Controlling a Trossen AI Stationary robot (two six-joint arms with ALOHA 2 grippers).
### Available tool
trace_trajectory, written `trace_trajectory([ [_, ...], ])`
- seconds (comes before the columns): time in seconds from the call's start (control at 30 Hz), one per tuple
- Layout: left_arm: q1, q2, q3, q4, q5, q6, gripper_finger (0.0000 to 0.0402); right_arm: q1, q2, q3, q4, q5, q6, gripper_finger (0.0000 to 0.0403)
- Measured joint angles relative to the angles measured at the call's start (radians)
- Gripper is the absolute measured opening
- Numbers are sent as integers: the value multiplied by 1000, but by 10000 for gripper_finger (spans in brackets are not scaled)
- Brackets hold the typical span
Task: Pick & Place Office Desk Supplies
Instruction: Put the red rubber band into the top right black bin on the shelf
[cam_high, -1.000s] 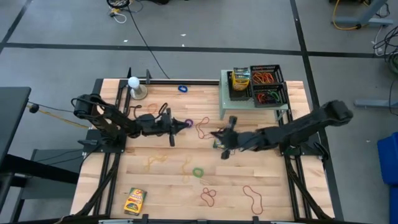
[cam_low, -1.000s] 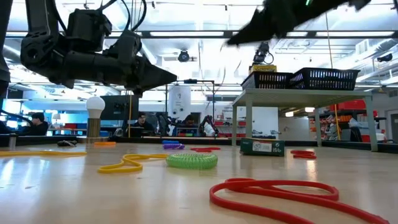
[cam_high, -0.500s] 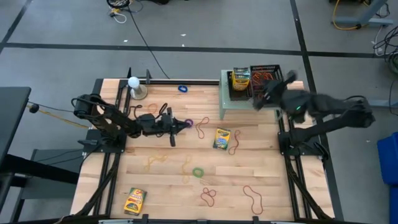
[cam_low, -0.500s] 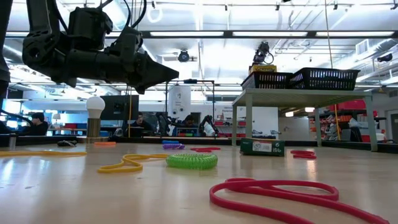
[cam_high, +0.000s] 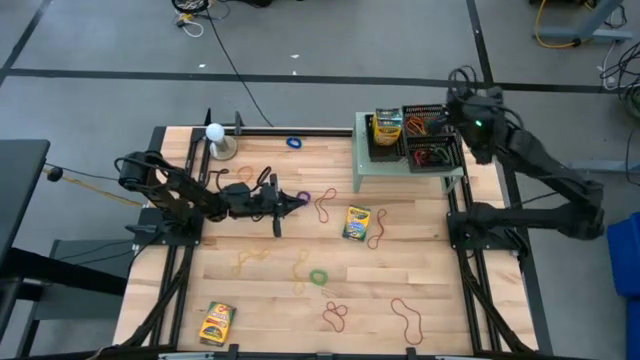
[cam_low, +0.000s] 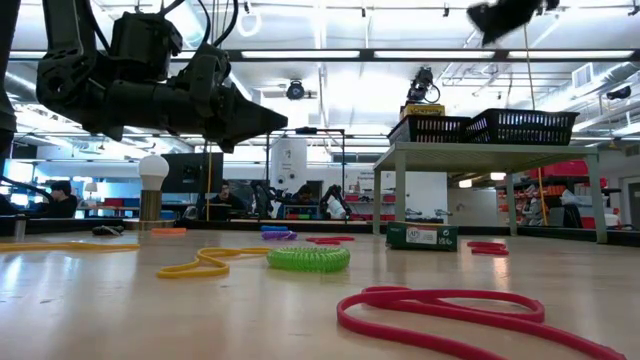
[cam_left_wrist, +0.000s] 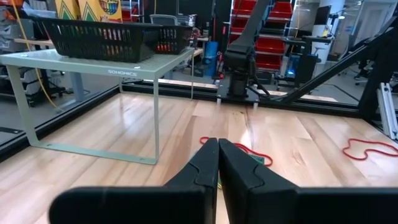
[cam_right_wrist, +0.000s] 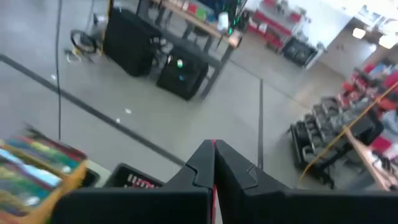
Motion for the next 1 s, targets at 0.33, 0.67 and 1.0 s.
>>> trace_trajectory([
  [0.33,-2,0,0,-3,0,-12,18,-239,103,-129,142,-233,1,7],
  [0.67,-1,0,0,-3,0,-12,18,-247,175,-129,73,-298,80,15],
  [1.0,-1,0,0,-3,0,-12,18,-247,222,-129,38,-213,170,121],
])
